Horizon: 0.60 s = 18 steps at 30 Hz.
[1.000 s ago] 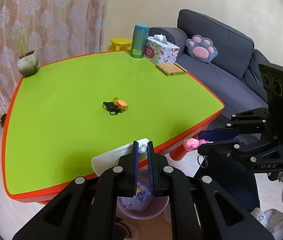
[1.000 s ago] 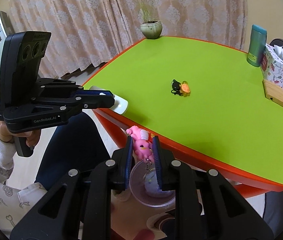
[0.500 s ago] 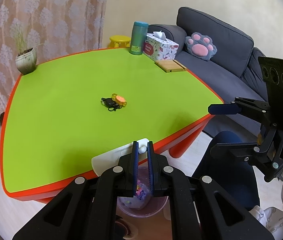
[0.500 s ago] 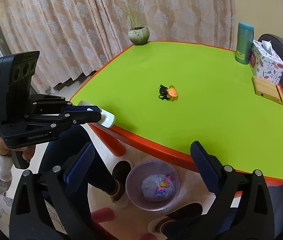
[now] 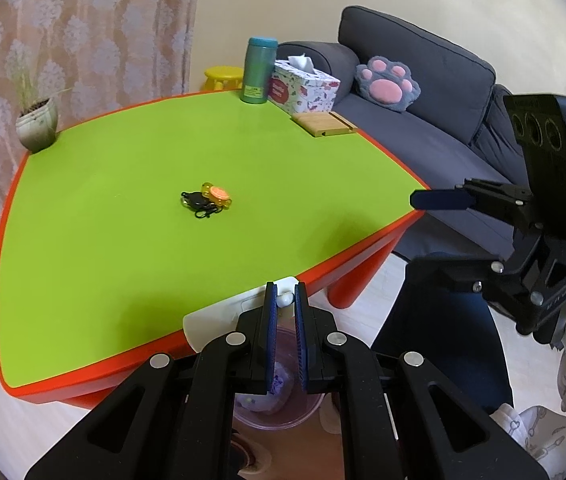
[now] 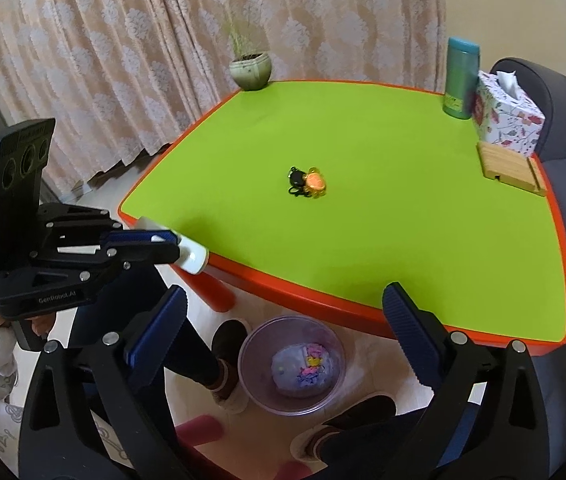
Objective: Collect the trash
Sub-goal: 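Lower the white hook strip into the bin and open the left tool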
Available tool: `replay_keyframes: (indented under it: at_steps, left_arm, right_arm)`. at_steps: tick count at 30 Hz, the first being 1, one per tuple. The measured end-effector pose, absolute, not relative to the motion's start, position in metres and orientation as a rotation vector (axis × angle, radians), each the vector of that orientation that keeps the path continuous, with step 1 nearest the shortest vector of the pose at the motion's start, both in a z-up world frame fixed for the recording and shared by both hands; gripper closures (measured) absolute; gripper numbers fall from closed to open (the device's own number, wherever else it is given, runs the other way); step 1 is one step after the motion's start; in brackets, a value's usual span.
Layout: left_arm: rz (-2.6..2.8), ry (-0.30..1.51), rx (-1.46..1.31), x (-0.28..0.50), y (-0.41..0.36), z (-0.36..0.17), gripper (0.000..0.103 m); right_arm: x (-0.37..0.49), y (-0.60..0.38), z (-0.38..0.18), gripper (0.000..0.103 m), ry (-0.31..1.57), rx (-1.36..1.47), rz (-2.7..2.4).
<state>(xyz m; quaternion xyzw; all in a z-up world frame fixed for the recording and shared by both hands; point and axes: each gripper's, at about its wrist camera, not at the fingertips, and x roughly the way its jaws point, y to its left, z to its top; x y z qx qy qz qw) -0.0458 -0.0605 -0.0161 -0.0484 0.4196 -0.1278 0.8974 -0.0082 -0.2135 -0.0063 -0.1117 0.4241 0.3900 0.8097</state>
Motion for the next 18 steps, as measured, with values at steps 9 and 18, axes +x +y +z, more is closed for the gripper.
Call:
replay_keyframes:
  at_steps: [9,18]
  left_arm:
    - [-0.301,0.886,-0.071,-0.046,-0.08,-0.016,0.095]
    - [-0.319,0.903,-0.053,-0.045,-0.092,-0.017,0.095]
  right_arm:
    - [-0.003,-0.23,0.001,0.006,0.882,-0.22,0.796]
    - [0.0,-0.244,0.003,0.006,0.874,-0.182,0.779]
